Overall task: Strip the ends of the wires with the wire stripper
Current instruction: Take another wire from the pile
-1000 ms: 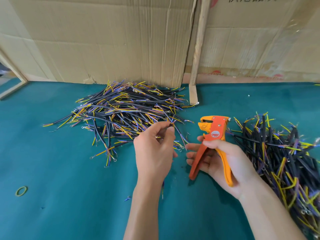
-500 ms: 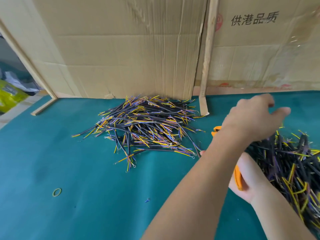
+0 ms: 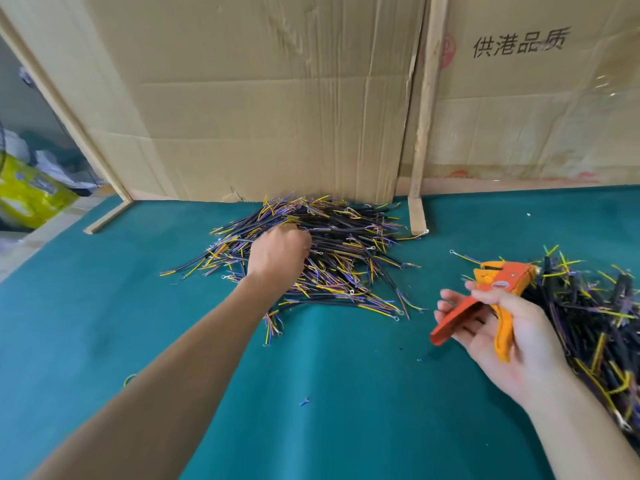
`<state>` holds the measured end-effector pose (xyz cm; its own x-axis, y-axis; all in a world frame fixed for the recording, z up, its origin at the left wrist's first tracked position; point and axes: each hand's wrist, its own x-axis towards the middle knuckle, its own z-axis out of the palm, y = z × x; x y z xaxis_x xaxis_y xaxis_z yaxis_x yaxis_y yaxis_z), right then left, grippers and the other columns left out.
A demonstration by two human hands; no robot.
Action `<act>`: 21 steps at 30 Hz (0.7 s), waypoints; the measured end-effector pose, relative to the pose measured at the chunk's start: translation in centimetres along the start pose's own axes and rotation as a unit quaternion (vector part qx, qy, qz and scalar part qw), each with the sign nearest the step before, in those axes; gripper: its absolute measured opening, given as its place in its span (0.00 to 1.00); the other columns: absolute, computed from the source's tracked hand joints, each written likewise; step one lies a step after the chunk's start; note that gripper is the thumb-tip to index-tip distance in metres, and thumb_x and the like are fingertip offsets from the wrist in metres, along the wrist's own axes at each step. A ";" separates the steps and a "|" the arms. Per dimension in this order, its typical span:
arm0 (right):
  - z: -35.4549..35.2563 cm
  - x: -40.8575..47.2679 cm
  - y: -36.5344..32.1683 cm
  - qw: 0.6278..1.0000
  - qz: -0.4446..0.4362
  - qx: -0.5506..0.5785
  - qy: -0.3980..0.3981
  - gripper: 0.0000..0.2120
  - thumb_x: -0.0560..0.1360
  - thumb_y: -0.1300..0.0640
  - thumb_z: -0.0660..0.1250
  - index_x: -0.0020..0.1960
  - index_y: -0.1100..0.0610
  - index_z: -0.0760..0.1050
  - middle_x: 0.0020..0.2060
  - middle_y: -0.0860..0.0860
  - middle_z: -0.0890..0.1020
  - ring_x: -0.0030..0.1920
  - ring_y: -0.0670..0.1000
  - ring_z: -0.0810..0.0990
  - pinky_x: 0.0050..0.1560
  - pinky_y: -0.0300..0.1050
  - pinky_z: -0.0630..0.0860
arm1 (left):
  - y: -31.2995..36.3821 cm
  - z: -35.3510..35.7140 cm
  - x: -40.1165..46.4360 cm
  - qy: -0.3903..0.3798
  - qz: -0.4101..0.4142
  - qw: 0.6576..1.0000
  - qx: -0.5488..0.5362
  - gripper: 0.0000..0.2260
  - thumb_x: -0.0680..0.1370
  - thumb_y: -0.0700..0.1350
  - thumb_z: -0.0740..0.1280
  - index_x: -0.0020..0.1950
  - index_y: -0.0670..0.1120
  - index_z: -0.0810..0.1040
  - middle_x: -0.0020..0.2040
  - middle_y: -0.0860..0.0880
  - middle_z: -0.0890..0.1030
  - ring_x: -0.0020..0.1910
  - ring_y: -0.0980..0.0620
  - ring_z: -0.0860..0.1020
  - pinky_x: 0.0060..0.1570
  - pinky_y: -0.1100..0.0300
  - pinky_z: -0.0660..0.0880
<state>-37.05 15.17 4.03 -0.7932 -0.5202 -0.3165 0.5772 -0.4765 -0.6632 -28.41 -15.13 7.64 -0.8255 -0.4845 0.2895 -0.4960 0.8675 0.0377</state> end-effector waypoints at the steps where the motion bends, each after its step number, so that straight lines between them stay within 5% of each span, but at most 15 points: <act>1: 0.0 0.0 0.0 1.000 0.000 0.000 0.001 0.10 0.79 0.64 0.60 0.60 0.59 0.70 0.45 0.66 0.84 0.42 0.62 0.85 0.48 0.56 0.81 | -0.1 0.1 0.0 0.008 0.005 1.000 0.005 0.06 0.79 0.42 0.68 0.51 0.52 0.84 0.51 0.48 0.81 0.50 0.41 0.80 0.40 0.56 0.70; 8: 0.3 0.0 0.1 1.000 0.013 -0.007 -0.010 0.09 0.79 0.65 0.61 0.58 0.59 0.70 0.44 0.66 0.84 0.42 0.62 0.86 0.44 0.55 0.85 | 0.4 -4.5 0.6 0.143 -0.005 0.975 -0.170 0.05 0.76 0.43 0.71 0.46 0.50 0.87 0.45 0.48 0.87 0.45 0.42 0.83 0.48 0.52 0.78; 16: 0.6 -0.7 0.3 0.997 0.031 -0.044 -0.057 0.17 0.72 0.63 0.68 0.60 0.60 0.73 0.46 0.70 0.83 0.38 0.63 0.83 0.40 0.54 0.84 | 6.3 -10.1 -2.4 0.245 0.062 0.894 -0.371 0.02 0.76 0.43 0.74 0.45 0.48 0.86 0.36 0.52 0.84 0.33 0.58 0.78 0.37 0.64 0.73; 21: 1.3 -1.4 0.6 0.980 0.117 -0.041 -0.155 0.24 0.65 0.58 0.76 0.59 0.63 0.78 0.51 0.67 0.83 0.40 0.62 0.82 0.42 0.55 0.83 | 11.6 -5.9 -11.2 0.261 0.202 0.874 -0.357 0.09 0.74 0.28 0.71 0.48 0.40 0.86 0.50 0.46 0.85 0.49 0.51 0.83 0.51 0.59 0.79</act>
<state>-35.36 14.65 4.92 -0.5358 -0.8055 -0.2532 0.7085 -0.2659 -0.6537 -23.36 1.02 10.52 -0.5673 -0.1663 0.8065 0.2564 0.8951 0.3649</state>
